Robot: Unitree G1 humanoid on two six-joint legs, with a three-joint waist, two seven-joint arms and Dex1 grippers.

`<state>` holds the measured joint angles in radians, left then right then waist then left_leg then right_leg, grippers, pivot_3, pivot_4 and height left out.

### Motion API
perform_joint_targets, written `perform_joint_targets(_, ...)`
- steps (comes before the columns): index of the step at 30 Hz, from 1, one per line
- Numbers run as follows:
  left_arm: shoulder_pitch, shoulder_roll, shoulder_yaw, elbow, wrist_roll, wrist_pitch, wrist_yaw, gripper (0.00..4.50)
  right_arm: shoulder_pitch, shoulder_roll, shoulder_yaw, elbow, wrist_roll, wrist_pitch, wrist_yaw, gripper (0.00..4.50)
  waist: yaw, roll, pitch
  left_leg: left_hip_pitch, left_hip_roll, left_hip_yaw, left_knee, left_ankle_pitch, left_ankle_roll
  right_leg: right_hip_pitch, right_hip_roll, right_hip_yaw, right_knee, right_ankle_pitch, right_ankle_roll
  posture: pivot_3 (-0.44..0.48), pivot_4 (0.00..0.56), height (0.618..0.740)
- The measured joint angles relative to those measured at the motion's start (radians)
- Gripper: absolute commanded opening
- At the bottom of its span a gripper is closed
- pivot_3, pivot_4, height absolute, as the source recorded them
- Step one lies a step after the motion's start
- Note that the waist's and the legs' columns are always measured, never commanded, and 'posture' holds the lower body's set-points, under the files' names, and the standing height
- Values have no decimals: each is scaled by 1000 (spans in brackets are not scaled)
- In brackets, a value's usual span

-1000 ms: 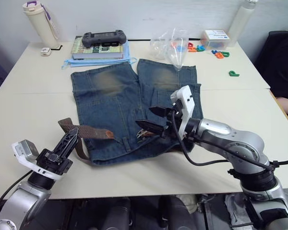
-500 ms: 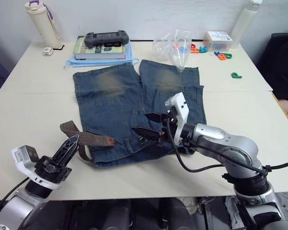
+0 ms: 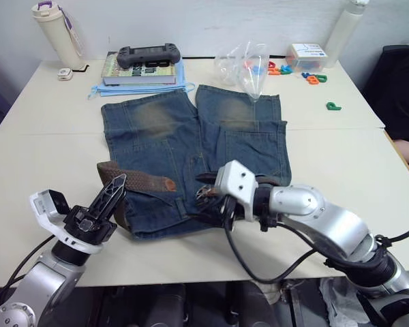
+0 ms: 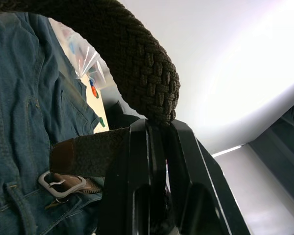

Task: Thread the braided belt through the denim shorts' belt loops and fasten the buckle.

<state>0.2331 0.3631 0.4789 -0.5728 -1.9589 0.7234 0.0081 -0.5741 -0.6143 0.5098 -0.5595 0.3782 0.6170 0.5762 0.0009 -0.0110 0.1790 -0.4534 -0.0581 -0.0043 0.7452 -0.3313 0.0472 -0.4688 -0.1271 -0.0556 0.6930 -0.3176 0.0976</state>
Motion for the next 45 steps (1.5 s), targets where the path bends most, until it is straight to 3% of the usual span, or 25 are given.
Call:
perform_joint_targets(7,-27,-36,-76,-57,0,-82,71,0,-51,140,127,137,-395,-191,-125,4407,4,0,0,12,-2,0,-11,2,-4,10,0,0,-5,0,1,0,150,667)
perform_joint_targets(15,-39,-50,-128,-91,-1,-151,141,0,14,268,149,180,-608,-277,-229,4407,3,0,0,14,-1,1,-12,5,-7,10,2,1,-4,0,0,0,150,667)
perform_joint_targets(19,-48,-74,-135,-91,-1,-182,179,0,38,283,124,180,-660,-291,-242,2660,3,0,0,15,-1,0,-12,5,-7,10,3,1,-3,0,0,0,150,667)
perform_joint_targets(24,-60,-77,-139,-94,0,-200,201,0,58,287,94,182,-717,-298,-243,44,1,0,0,15,-1,1,-13,5,-7,10,3,1,-3,0,0,0,150,667)
perform_joint_targets(32,-63,-63,-154,-118,0,-220,234,0,59,319,56,209,-761,-336,-244,44,2,-1,0,15,0,1,-13,5,-8,10,4,1,-3,0,0,0,150,667)
perform_joint_targets(39,-75,-12,-143,-114,-1,-204,278,3154,43,331,30,211,-813,-330,-228,0,0,0,0,15,0,1,-13,5,-8,9,5,3,-2,0,0,0,150,667)
perform_joint_targets(42,-43,-2,-146,-120,-1,-194,209,3154,11,358,28,239,-832,-279,-209,0,-3,-1,0,15,1,1,-13,5,-9,9,7,3,-2,0,-1,0,150,667)
perform_joint_targets(45,10,71,-176,-148,-1,-171,134,3154,-33,376,24,264,-849,-227,-192,0,-2,0,0,15,2,0,-13,5,-11,8,8,3,-1,-2,-3,0,150,667)
